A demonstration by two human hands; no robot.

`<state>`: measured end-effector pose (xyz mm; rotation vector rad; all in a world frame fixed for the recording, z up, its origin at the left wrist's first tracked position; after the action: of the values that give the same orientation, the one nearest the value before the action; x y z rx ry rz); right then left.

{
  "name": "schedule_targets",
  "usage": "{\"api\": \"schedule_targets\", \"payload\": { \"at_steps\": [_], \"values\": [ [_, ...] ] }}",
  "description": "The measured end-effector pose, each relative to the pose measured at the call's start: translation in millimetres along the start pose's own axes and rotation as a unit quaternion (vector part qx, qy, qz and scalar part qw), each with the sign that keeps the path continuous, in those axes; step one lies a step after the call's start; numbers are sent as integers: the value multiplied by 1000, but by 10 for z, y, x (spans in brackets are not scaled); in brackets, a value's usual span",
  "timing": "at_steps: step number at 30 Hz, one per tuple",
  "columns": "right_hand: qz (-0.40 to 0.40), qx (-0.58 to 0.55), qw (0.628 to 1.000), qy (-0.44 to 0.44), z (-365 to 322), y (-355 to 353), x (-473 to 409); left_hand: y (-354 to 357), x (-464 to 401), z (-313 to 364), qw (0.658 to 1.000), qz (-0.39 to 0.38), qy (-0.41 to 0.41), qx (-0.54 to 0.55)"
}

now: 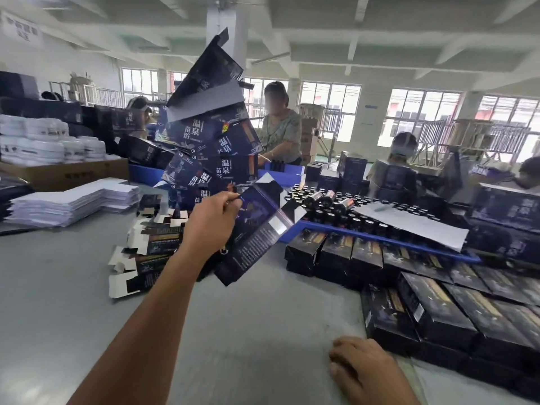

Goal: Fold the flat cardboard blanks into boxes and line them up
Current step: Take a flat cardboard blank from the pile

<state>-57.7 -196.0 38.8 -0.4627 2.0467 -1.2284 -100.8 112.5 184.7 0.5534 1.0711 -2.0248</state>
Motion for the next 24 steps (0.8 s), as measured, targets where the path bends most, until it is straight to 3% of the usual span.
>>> {"api": "schedule_targets", "payload": {
  "at_steps": [2,5,6,8,10,12,14,16,19,24],
  "values": [
    [-44,-55,993,90,180,0,-19,55,41,189,999,-22,18,18],
    [-66,-227,941,243,377,-157,-41,155,135,613,995,-64,78,16],
    [-61,-321,903,280,421,-232,-49,201,184,770,991,-83,103,11],
    [-66,-531,763,363,535,-298,-36,285,304,1139,975,-113,184,-55],
    [-84,-659,634,396,508,-402,-17,400,502,1533,939,-136,291,-120],
    [-95,-707,579,395,496,-536,-16,557,755,1867,901,-169,376,-136],
    [-68,-718,573,390,552,-666,-18,768,1006,2079,863,-214,431,-153],
    [-20,-708,591,387,643,-756,11,891,1164,2185,843,-238,462,-137],
    [27,-675,634,377,745,-821,42,925,1206,2220,850,-230,464,-93],
    [56,-615,735,279,587,-1043,-33,1179,1135,1875,874,-311,350,-128]
  ]
}}
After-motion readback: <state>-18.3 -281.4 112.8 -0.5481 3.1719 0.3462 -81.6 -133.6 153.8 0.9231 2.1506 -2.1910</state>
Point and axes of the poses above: each hand's wrist, its own x-axis away from the middle knuckle, its own y-axis out of the palm, z = x × y, the point moved 10 cm from there along -x, towards the middle knuckle, and after that the axes turned 10 degrees about y, right-handed, at the moved point
